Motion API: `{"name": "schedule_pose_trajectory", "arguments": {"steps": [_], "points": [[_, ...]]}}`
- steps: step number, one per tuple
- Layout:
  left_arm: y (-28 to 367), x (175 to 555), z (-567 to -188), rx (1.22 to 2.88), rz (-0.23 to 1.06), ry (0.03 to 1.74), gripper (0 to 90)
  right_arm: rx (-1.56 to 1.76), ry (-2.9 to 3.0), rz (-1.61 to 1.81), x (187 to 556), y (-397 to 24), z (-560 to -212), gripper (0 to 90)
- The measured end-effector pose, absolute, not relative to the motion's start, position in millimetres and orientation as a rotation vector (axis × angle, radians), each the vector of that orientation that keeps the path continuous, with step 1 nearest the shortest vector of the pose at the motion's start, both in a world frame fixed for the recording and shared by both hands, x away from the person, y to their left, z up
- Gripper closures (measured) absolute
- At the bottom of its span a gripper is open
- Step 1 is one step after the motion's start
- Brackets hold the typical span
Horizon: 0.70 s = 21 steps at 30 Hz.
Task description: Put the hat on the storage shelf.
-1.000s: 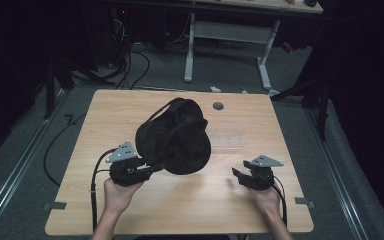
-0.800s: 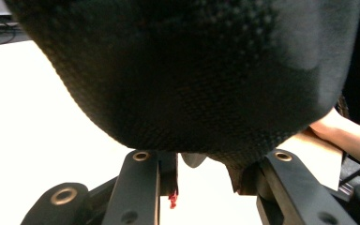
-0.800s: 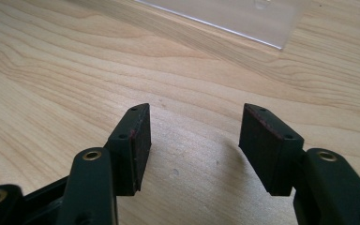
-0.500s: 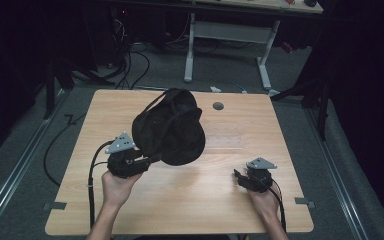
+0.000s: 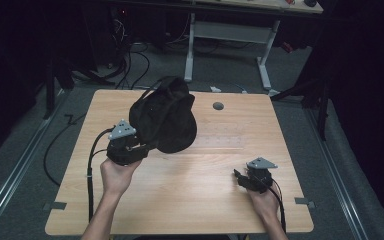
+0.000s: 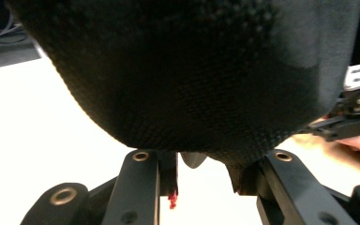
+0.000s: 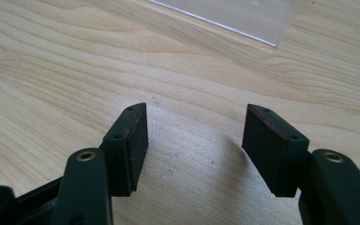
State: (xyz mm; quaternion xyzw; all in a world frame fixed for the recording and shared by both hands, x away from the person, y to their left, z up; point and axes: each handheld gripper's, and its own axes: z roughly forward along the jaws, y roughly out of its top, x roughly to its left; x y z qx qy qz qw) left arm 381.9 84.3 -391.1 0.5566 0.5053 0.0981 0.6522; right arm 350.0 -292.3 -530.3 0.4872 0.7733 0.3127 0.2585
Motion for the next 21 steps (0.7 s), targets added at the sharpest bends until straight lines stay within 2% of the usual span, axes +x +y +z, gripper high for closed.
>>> {"name": "schedule_pose_trajectory", "arguments": {"steps": [7,21], "points": [[82.8,392.1,-392.6,1.289,0.319,1.187,68.6,1.336,2.097,0.855,350.6,-293.1,-530.3,40.7],[83.3,404.1,-393.5,1.3,0.407,1.254,68.7,1.345,2.096,0.862,351.0,-293.6,-530.4,40.6]]}}
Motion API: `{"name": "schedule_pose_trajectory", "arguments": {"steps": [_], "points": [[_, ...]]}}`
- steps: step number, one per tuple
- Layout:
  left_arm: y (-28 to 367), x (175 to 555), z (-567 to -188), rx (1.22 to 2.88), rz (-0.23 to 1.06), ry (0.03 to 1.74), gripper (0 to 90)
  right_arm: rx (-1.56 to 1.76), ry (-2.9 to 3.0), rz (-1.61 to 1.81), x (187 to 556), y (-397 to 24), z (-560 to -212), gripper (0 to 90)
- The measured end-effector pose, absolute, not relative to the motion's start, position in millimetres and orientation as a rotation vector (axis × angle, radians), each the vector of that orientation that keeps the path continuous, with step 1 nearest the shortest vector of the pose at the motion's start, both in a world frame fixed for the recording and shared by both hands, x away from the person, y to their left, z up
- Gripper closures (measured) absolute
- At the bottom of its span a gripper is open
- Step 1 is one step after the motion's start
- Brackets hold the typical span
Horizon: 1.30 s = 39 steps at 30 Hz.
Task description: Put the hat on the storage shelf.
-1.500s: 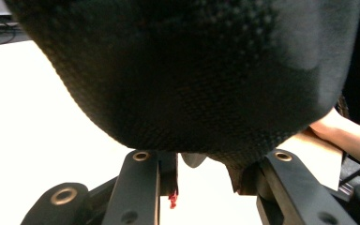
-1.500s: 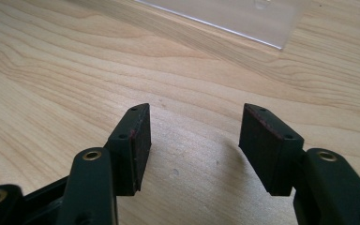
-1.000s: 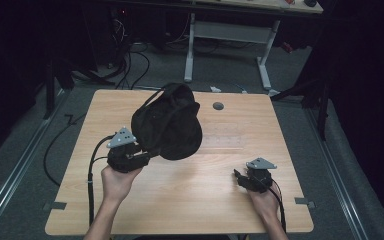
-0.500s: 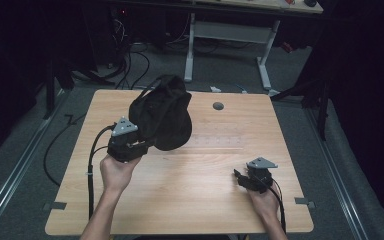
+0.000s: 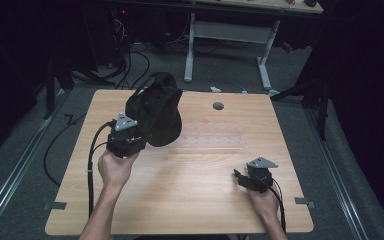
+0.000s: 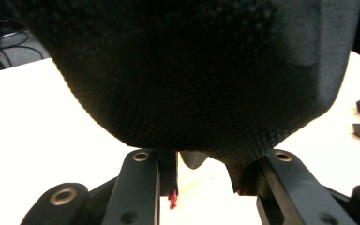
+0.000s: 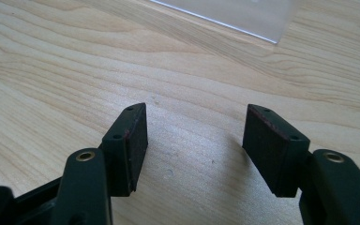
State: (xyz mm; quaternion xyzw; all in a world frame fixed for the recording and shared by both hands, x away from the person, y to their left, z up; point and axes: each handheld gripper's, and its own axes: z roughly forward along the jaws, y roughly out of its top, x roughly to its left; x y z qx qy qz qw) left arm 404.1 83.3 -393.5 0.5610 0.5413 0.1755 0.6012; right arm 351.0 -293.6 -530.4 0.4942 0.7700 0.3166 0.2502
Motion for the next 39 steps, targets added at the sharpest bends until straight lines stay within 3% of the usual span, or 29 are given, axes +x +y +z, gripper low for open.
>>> {"name": "schedule_pose_trajectory", "arguments": {"steps": [17,39], "points": [[63.7,410.8,-397.3,1.356,0.5,1.318,68.6,1.369,2.096,0.871,351.9,-294.7,-530.4,39.0],[47.0,413.6,-406.0,1.306,0.584,1.389,68.5,1.366,2.097,0.869,351.7,-294.6,-530.5,38.8]]}}
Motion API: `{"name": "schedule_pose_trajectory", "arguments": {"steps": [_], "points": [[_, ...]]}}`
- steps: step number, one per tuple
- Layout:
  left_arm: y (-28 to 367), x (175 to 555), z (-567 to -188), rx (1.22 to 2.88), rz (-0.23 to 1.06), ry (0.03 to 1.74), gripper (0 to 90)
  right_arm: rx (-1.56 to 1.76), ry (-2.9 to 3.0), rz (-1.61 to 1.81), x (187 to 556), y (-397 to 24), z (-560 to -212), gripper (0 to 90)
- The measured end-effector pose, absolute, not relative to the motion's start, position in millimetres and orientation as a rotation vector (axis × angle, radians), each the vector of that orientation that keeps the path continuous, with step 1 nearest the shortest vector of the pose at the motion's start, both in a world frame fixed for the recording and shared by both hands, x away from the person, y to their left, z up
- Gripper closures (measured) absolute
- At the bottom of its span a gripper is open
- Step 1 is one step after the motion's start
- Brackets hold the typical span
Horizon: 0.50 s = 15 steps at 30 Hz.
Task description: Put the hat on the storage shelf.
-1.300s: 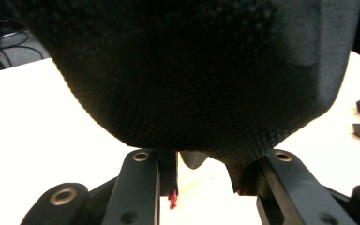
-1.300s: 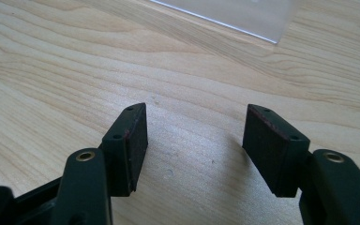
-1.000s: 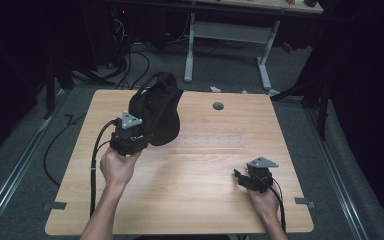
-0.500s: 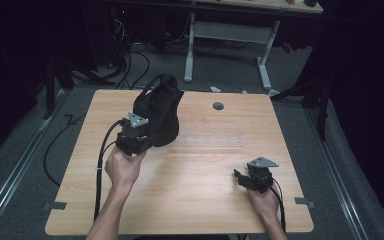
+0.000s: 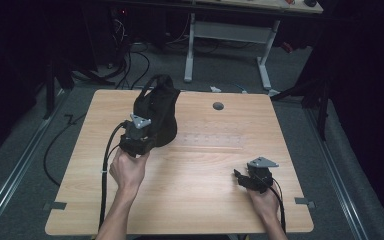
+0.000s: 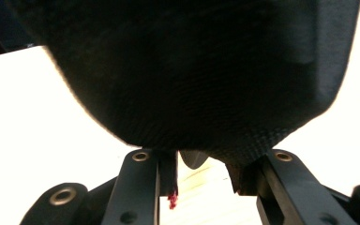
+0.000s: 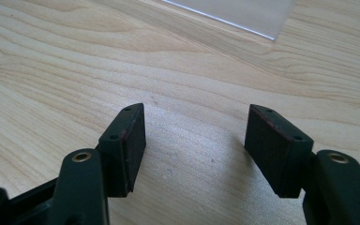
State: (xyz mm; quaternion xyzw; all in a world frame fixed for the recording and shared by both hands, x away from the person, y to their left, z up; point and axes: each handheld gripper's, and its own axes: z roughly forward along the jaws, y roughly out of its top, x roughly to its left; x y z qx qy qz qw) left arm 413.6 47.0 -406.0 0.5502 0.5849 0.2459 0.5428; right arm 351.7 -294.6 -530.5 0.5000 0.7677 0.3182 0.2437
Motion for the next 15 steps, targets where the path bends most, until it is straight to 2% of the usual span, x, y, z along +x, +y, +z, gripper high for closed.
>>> {"name": "schedule_pose_trajectory", "arguments": {"steps": [15], "points": [[48.8,422.0,-416.6,1.273,0.531,1.367,67.9,1.362,2.101,0.872,351.9,-294.7,-530.5,38.8]]}}
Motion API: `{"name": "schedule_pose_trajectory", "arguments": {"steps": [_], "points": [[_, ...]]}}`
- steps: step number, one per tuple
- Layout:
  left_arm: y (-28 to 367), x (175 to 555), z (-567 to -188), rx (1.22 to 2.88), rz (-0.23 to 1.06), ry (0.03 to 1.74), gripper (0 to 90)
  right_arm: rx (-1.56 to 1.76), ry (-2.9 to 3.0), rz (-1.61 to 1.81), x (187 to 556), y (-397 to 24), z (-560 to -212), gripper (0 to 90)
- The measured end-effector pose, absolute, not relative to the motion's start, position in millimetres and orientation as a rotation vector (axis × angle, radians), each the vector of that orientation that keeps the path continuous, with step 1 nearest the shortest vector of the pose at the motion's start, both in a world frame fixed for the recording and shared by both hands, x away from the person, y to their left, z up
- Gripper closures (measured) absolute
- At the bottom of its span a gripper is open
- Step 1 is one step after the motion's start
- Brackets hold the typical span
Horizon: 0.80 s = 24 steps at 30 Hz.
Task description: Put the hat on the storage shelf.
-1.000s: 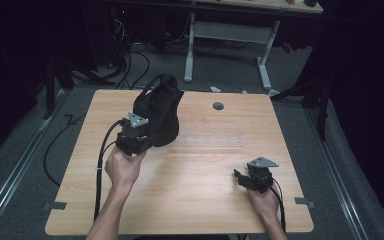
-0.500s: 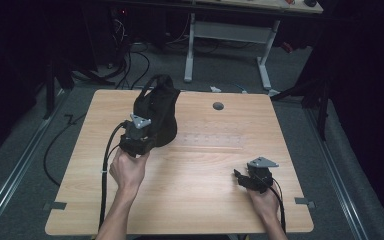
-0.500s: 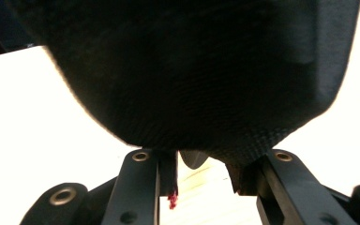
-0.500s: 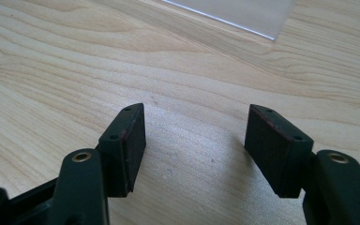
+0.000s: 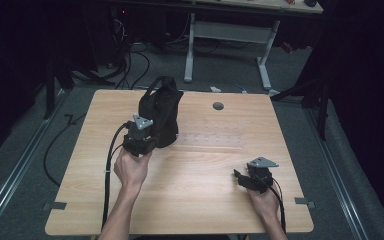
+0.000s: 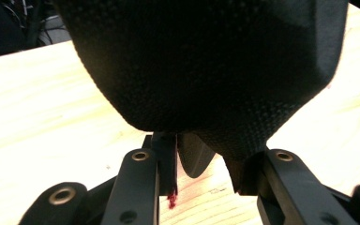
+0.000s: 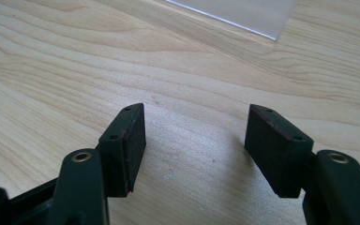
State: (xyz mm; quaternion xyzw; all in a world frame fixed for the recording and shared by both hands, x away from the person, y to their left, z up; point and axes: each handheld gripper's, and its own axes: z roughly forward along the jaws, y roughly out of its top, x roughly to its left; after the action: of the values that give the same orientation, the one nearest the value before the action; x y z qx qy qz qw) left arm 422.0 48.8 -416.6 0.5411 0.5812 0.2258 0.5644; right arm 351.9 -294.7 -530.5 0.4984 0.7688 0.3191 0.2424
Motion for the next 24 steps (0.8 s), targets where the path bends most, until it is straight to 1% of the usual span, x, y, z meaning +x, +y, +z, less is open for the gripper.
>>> {"name": "schedule_pose_trajectory", "arguments": {"steps": [5,11,15,17,24], "points": [[51.6,423.5,-417.8,1.271,0.512,1.355,66.3,1.367,2.105,0.876,352.0,-294.6,-530.4,38.8],[54.9,423.6,-419.9,1.255,0.455,1.349,60.6,1.369,2.105,0.879,352.1,-294.7,-530.5,38.7],[53.3,423.7,-424.6,1.265,0.452,1.341,46.7,1.37,2.107,0.88,352.3,-295.1,-530.5,38.8],[53.5,423.3,-425.1,1.253,0.436,1.333,37.9,1.369,2.107,0.88,352.5,-295.2,-530.5,38.7],[57.8,419.3,-418.6,1.207,0.417,1.297,22.2,1.372,2.108,0.881,352.6,-295.5,-530.6,38.7]]}}
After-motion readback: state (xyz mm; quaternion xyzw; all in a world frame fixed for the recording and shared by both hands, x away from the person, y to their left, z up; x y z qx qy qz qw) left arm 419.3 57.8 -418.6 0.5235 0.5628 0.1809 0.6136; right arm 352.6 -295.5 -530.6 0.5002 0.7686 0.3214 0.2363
